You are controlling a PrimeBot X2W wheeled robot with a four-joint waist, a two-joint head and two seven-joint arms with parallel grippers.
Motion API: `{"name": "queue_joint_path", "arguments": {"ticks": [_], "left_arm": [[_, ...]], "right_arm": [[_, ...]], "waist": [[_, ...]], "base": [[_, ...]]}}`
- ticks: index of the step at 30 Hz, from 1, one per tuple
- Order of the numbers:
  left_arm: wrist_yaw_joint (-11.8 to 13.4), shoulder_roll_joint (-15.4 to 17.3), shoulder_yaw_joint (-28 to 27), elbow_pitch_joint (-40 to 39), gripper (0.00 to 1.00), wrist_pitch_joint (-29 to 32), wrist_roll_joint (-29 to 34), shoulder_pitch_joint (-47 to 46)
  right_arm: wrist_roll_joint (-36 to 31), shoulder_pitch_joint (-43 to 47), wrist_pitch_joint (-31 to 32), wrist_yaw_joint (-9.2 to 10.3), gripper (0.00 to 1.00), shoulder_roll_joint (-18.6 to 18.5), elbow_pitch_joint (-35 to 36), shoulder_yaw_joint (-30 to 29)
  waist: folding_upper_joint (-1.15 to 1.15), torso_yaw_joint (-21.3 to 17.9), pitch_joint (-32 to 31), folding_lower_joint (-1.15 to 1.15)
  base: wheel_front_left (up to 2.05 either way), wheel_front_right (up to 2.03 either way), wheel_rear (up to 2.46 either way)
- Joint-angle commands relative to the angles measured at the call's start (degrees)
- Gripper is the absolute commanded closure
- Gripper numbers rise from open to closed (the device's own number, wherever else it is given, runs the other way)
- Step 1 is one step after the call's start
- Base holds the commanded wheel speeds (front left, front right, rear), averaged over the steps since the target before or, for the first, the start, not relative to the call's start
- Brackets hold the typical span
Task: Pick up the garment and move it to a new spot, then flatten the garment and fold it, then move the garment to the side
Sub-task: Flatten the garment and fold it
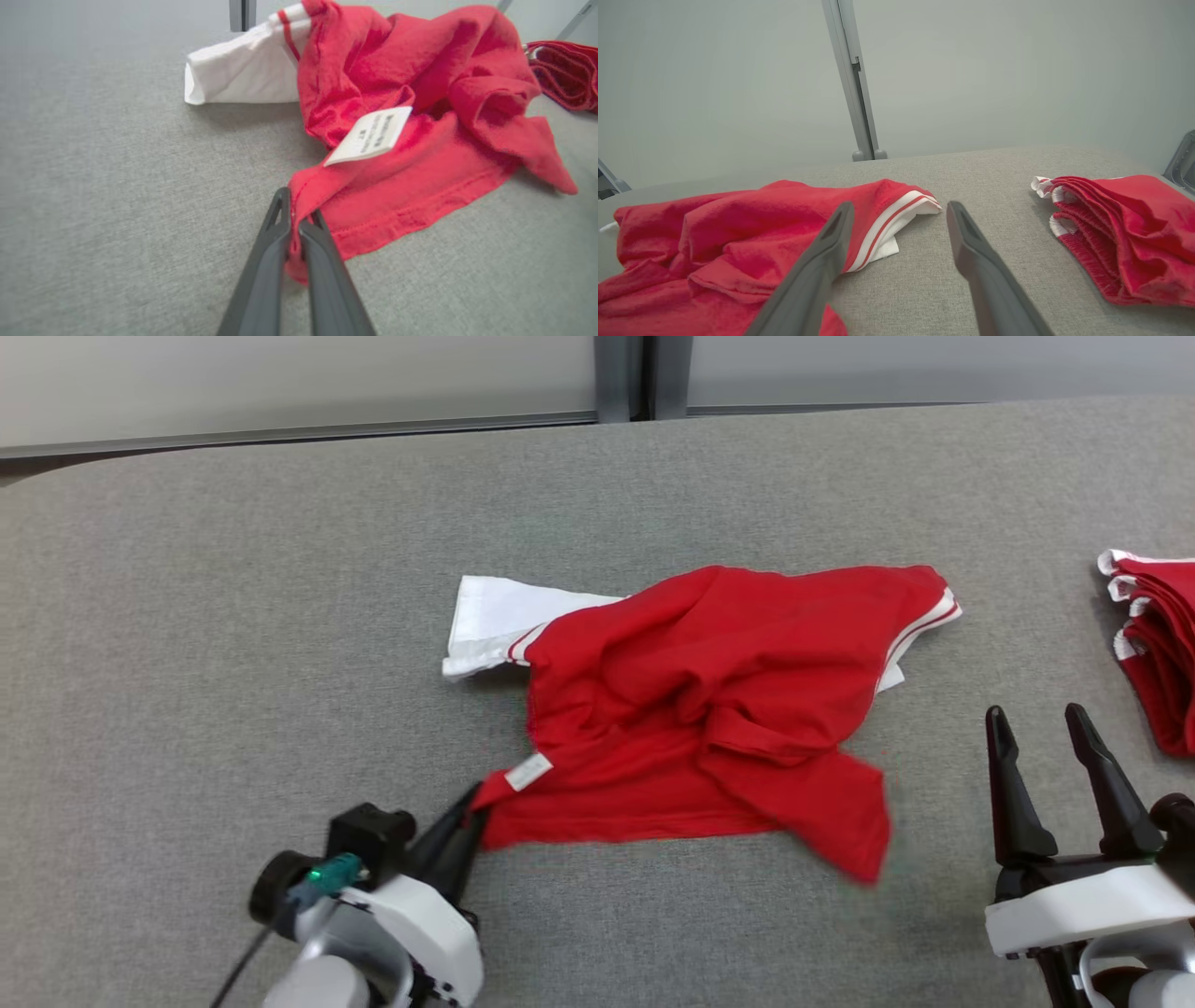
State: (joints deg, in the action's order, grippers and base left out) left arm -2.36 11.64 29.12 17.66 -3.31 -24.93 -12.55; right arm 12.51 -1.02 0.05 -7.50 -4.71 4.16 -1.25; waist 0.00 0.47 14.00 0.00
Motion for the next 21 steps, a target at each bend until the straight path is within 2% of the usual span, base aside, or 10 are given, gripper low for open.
{"name": "queue_joint_path", "arguments": {"ticks": [1, 7, 13, 21], "left_arm": [[1.09, 1.78, -1.70, -1.82, 1.00, -0.13, -0.66, 0.14], [3.95, 6.46, -6.47, -7.68, 1.00, 1.44, -1.72, 0.69], [6.59, 10.99, -10.99, -9.79, 1.00, 3.09, -2.21, -0.05], [6.60, 12.86, -13.58, -7.19, 1.00, 4.58, -4.15, -2.24]], "right_arm": [[0.42, -0.15, -0.09, 0.03, 0.00, 0.22, 0.08, -0.83], [0.63, -0.62, -0.43, 0.03, 0.00, 0.65, -0.29, -1.65], [0.90, -1.31, -0.80, 0.03, 0.00, 0.95, -0.65, -1.51], [0.96, -1.94, -1.64, 0.03, 0.00, 1.23, -0.28, -1.00]], "waist": [[0.00, 0.81, -0.12, 0.00], [0.00, 1.70, -0.17, 0.00], [0.00, 0.82, -0.11, 0.00], [0.00, -1.17, 1.20, 0.00]], "base": [[0.00, 0.00, 0.00], [0.00, 0.00, 0.00], [0.00, 0.00, 0.00], [0.00, 0.00, 0.00]]}}
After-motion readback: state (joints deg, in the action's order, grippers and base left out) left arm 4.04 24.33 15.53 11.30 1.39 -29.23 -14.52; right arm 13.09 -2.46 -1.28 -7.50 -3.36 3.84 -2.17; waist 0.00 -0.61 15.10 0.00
